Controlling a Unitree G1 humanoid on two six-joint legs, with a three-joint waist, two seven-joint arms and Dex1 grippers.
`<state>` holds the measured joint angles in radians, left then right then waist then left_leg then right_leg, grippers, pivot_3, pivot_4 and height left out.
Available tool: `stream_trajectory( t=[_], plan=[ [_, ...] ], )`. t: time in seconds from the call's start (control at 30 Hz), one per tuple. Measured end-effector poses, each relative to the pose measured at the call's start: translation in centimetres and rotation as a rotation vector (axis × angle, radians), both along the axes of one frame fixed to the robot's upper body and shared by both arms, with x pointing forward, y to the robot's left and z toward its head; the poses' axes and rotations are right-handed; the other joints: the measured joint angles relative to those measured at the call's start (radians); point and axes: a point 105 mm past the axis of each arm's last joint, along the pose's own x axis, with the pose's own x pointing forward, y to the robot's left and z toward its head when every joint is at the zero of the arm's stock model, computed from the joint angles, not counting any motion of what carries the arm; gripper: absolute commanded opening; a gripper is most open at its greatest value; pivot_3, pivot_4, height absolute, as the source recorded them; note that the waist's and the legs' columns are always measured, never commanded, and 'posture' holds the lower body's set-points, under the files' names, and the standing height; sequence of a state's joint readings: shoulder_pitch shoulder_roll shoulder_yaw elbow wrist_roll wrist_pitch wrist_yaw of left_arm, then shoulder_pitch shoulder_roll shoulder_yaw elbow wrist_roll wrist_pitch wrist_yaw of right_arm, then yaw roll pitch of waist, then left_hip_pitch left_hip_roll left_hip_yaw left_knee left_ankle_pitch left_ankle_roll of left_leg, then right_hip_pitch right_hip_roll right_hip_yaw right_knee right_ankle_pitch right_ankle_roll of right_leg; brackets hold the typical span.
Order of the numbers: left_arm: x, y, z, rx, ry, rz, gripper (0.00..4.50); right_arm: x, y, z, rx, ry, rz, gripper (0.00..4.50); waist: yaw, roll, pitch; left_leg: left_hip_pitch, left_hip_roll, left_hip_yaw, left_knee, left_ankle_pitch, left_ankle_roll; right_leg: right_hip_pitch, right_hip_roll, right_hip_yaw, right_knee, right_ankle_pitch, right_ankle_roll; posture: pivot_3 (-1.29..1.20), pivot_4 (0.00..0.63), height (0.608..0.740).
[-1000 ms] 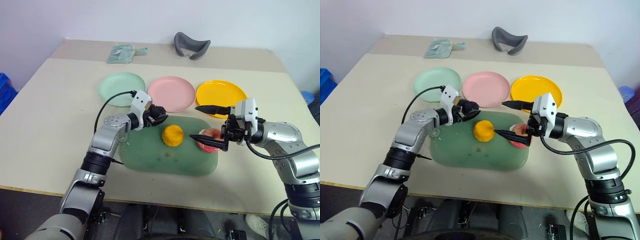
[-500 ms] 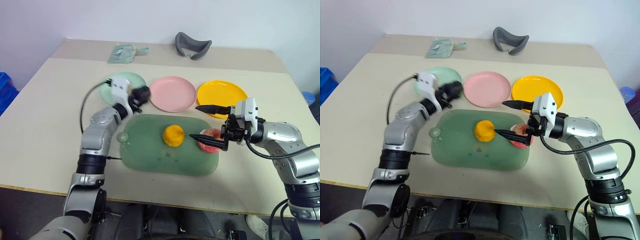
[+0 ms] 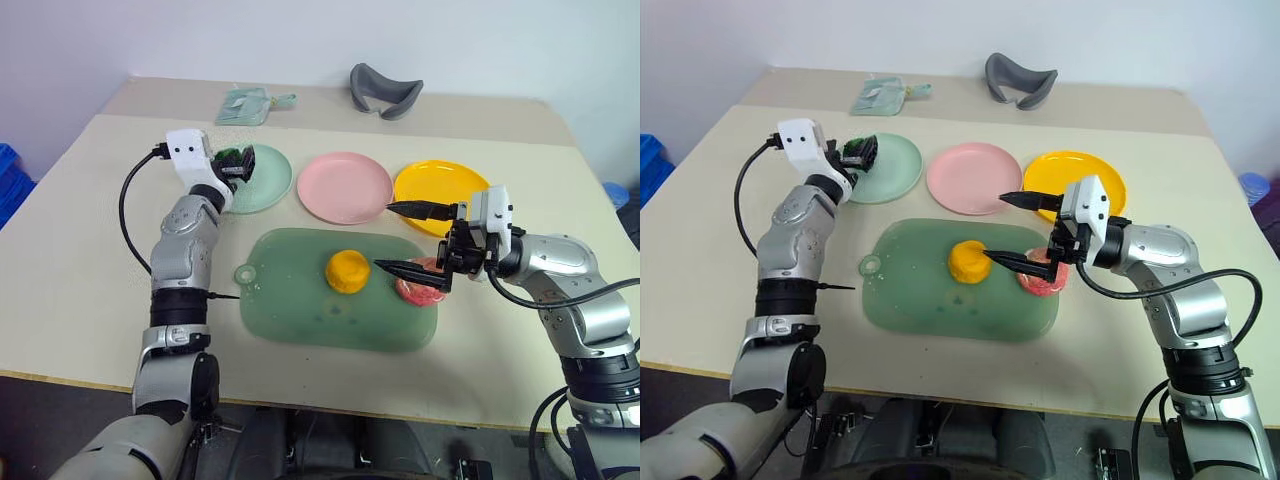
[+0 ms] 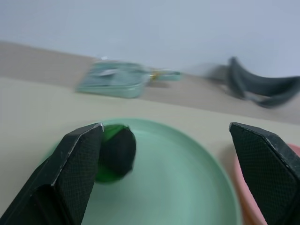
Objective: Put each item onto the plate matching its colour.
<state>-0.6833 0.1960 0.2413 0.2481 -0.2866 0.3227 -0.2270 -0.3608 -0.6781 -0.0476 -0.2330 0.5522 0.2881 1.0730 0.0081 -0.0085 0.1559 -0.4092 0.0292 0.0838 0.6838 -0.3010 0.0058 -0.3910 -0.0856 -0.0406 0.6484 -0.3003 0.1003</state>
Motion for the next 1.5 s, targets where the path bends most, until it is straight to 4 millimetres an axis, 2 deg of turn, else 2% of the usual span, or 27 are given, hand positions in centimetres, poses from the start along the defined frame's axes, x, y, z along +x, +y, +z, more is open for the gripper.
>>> stream_trajectory(
  t=[0.1, 0.17, 0.27, 0.37, 0.53, 0.63, 0.73, 0.93, 1.03, 1.17, 1.5],
  plan=[
    [-1.7, -1.3, -0.1, 0.015, -0.029, -0.138, 4.42, 0.1, 0.1, 0.0, 0.002, 0.007, -0.001, 4.50, 0.002, 0.000, 0.000, 0.000, 0.000, 0.000, 0.000, 0.000, 0.000, 0.000, 0.000, 0.000, 0.000, 0.000, 0.000, 0.00, 0.150, 0.740],
    [-3.5, -2.6, 0.0, 0.087, -0.103, -0.249, 4.42, 0.0, 0.3, -0.1, 0.002, 0.011, 0.004, 4.50, 0.002, 0.000, 0.000, 0.000, 0.000, 0.000, 0.000, 0.000, 0.000, 0.000, 0.000, 0.000, 0.000, 0.000, 0.000, 0.00, 0.150, 0.740],
    [-6.2, -3.9, -1.6, 0.208, -0.116, -0.405, 4.42, -0.1, 0.8, -0.2, 0.001, 0.018, 0.020, 4.50, 0.002, 0.000, 0.000, 0.000, 0.000, 0.000, 0.000, 0.000, 0.000, 0.000, 0.000, 0.000, 0.000, 0.000, 0.000, 0.00, 0.150, 0.740],
    [-8.5, -3.8, -3.1, 0.266, -0.074, -0.542, 4.42, -0.1, 1.2, -0.4, 0.008, 0.032, 0.031, 4.50, 0.002, 0.000, 0.000, 0.000, 0.000, 0.000, 0.000, 0.000, 0.000, 0.000, 0.000, 0.000, 0.000, 0.000, 0.000, 0.00, 0.150, 0.740],
    [-11.1, -3.5, -4.6, 0.371, -0.010, -0.754, 4.42, 0.0, 1.8, -0.8, 0.011, 0.046, 0.033, 4.50, 0.007, 0.001, 0.000, 0.000, -0.001, 0.000, 0.000, 0.000, 0.001, 0.001, -0.001, 0.000, 0.000, 0.000, 0.000, 0.00, 0.150, 0.740],
    [-11.9, -4.7, -4.4, 0.325, 0.017, -0.877, 4.42, -0.2, 2.1, -1.0, -0.001, 0.044, 0.042, 4.50, 0.006, 0.001, 0.000, 0.000, -0.001, 0.000, 0.000, -0.001, 0.001, 0.001, -0.002, 0.000, 0.000, 0.000, 0.000, 0.00, 0.150, 0.740],
    [-12.4, -4.7, -3.5, 0.333, 0.006, -0.940, 4.42, -0.1, 2.1, -1.3, -0.046, 0.033, 0.032, 4.50, 0.000, 0.001, 0.000, 0.000, 0.000, 0.000, 0.000, -0.001, 0.001, 0.000, -0.001, 0.001, 0.000, 0.000, 0.000, 0.00, 0.150, 0.740],
    [-14.5, -2.4, -4.5, 0.408, 0.079, -1.028, 4.42, 0.8, 3.1, -2.8, -0.214, 0.037, -0.001, 4.50, -0.021, 0.001, 0.000, 0.000, 0.001, 0.000, -0.001, -0.001, 0.001, -0.001, 0.001, 0.001, 0.000, -0.001, -0.001, 0.00, 0.150, 0.740],
    [-15.1, -0.9, -4.2, 0.462, 0.092, -1.032, 4.42, 1.1, 4.5, -2.3, -0.199, 0.035, 0.012, 4.50, -0.020, 0.001, 0.000, 0.000, 0.001, 0.000, -0.001, -0.001, 0.001, -0.001, 0.000, 0.001, 0.000, -0.001, -0.001, 0.00, 0.150, 0.740],
    [-15.5, 0.5, -3.2, 0.495, 0.087, -1.031, 4.42, 1.2, 5.3, -2.8, -0.242, 0.080, 0.019, 4.50, -0.016, 0.001, 0.000, 0.000, -0.001, 0.001, -0.001, -0.001, 0.002, -0.001, -0.002, 0.001, 0.000, -0.001, -0.001, 0.00, 0.150, 0.740],
    [-16.5, 0.0, -4.3, 0.490, 0.094, -1.025, 4.42, 1.7, 6.1, -5.4, -0.392, 0.234, 0.016, 4.50, -0.020, 0.001, 0.000, 0.000, 0.000, 0.001, -0.001, -0.001, 0.002, -0.001, -0.002, 0.001, 0.000, -0.001, -0.001, 0.00, 0.150, 0.740]
  ],
)
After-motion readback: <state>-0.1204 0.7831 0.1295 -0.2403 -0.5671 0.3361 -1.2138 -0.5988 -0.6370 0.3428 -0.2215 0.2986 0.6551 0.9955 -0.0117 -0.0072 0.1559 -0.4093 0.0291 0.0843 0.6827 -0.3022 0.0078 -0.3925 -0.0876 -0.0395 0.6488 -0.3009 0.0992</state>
